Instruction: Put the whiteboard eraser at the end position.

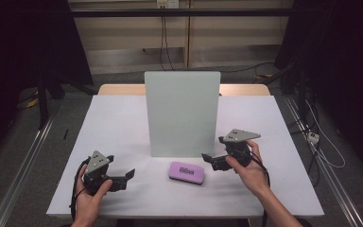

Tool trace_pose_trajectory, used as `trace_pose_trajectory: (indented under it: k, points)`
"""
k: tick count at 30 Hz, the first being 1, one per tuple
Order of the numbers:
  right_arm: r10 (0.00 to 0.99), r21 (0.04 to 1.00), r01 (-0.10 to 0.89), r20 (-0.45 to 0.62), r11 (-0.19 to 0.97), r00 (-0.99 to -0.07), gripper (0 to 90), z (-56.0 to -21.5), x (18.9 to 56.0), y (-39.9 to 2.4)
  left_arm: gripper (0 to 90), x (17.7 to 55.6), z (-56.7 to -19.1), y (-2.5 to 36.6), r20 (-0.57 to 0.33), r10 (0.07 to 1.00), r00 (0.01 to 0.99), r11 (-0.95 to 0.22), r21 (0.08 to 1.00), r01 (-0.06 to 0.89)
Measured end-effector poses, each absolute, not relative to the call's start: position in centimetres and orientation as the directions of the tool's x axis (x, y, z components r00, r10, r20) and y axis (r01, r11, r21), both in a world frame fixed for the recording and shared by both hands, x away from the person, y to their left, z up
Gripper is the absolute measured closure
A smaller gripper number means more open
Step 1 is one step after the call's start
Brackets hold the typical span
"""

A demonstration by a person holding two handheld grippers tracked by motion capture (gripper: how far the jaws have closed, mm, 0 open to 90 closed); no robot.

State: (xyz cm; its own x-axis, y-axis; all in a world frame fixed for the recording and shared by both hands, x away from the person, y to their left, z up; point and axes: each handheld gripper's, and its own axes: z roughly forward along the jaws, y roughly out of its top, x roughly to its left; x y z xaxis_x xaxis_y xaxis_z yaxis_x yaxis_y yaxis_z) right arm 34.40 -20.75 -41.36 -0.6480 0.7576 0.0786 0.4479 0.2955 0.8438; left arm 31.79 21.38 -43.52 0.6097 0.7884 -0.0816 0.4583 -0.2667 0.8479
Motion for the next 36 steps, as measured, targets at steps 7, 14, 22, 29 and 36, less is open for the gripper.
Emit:
trace_pose_trajectory:
  k: [7,14,22,29,36]
  points:
    - [0.782,0.859,0.445,0.089,0.253,-0.617,7.1,-41.3,34.0,-22.0,5.3,31.8,-43.4,21.6,-0.075,0.793,0.604,-0.267,0.849,0.456]
    - [0.804,0.862,0.453,0.096,0.229,-0.587,7.0,-41.9,33.6,-23.0,5.3,31.6,-43.3,21.9,-0.077,0.795,0.602,-0.257,0.856,0.449]
    - [0.822,0.866,0.452,0.090,0.214,-0.562,7.0,-41.7,32.7,-24.1,5.4,31.5,-43.1,22.4,-0.085,0.801,0.592,-0.237,0.864,0.445]
    - [0.846,0.867,0.453,0.074,0.207,-0.528,7.0,-41.3,32.0,-25.5,5.4,31.5,-43.0,22.7,-0.086,0.804,0.588,-0.231,0.866,0.443]
    - [0.870,0.876,0.451,0.081,0.171,-0.487,6.9,-41.7,31.2,-26.9,5.6,31.5,-43.0,22.7,-0.088,0.812,0.577,-0.220,0.870,0.442]
